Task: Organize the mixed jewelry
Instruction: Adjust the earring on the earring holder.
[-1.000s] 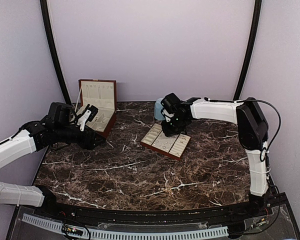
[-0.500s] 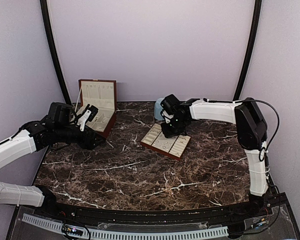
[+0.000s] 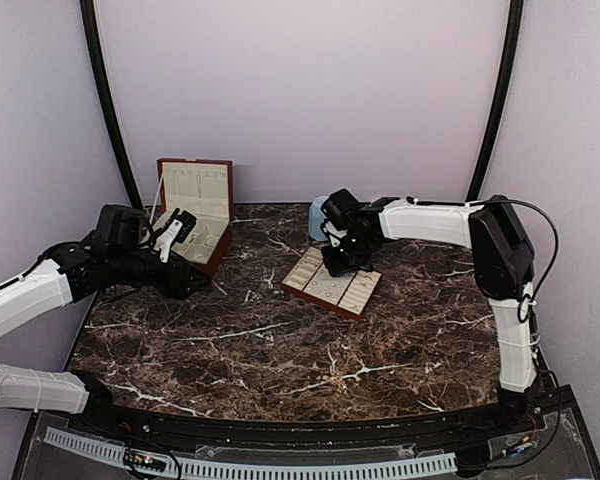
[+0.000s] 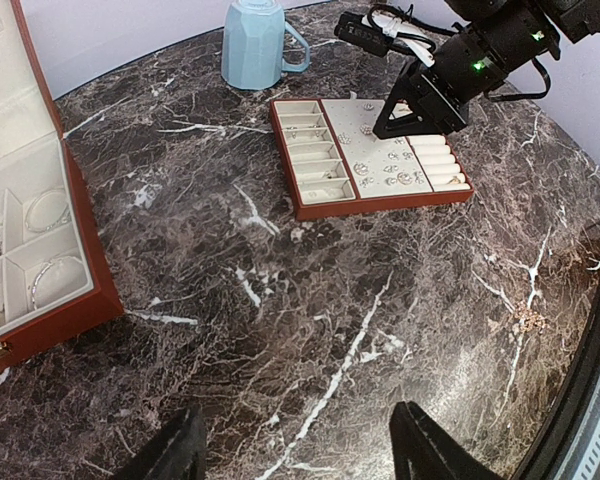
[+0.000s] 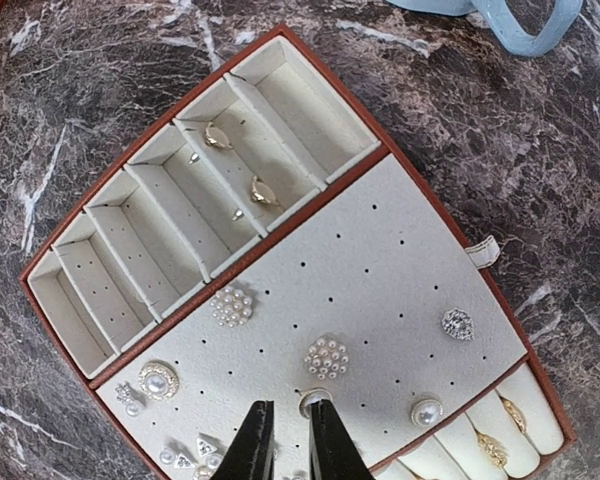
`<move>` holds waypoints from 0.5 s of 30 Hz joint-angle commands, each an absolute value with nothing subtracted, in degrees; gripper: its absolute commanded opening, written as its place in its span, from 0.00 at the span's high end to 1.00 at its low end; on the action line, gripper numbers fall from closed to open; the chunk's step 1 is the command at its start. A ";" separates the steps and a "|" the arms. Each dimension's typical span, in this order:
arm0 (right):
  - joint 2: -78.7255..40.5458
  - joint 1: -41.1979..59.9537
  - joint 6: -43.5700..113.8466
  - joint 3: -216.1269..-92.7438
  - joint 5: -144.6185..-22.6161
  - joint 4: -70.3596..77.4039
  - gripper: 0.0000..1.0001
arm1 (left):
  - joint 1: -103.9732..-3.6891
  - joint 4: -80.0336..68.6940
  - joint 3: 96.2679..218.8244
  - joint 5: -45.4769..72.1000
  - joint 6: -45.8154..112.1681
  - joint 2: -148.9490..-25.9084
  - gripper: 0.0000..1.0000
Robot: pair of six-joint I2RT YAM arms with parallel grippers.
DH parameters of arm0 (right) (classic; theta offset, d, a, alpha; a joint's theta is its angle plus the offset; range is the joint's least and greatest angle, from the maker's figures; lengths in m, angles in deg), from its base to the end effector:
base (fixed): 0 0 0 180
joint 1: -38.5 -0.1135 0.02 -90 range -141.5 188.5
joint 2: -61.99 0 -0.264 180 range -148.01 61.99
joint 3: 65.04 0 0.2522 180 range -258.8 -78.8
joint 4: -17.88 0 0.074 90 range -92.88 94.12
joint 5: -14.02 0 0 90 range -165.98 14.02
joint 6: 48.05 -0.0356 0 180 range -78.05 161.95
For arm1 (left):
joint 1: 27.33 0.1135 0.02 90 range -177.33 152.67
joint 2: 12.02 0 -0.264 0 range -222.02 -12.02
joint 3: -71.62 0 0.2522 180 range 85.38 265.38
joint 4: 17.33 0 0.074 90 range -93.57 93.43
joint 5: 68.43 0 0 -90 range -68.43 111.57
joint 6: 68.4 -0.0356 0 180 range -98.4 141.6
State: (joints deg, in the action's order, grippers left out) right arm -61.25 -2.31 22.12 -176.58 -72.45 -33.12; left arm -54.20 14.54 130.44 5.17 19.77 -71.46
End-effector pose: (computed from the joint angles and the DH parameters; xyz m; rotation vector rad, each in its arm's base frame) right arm 0.3510 0.3002 0.1858 -0.4696 2.6469 0.2581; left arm 0.1999 -0.1125 0.2800 0.7000 2.0478 -0.5601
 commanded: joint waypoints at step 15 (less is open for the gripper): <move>-63.49 -2.01 22.09 -176.58 -74.26 -31.57 0.87 | -53.96 15.24 129.98 5.09 19.15 -70.78 0.34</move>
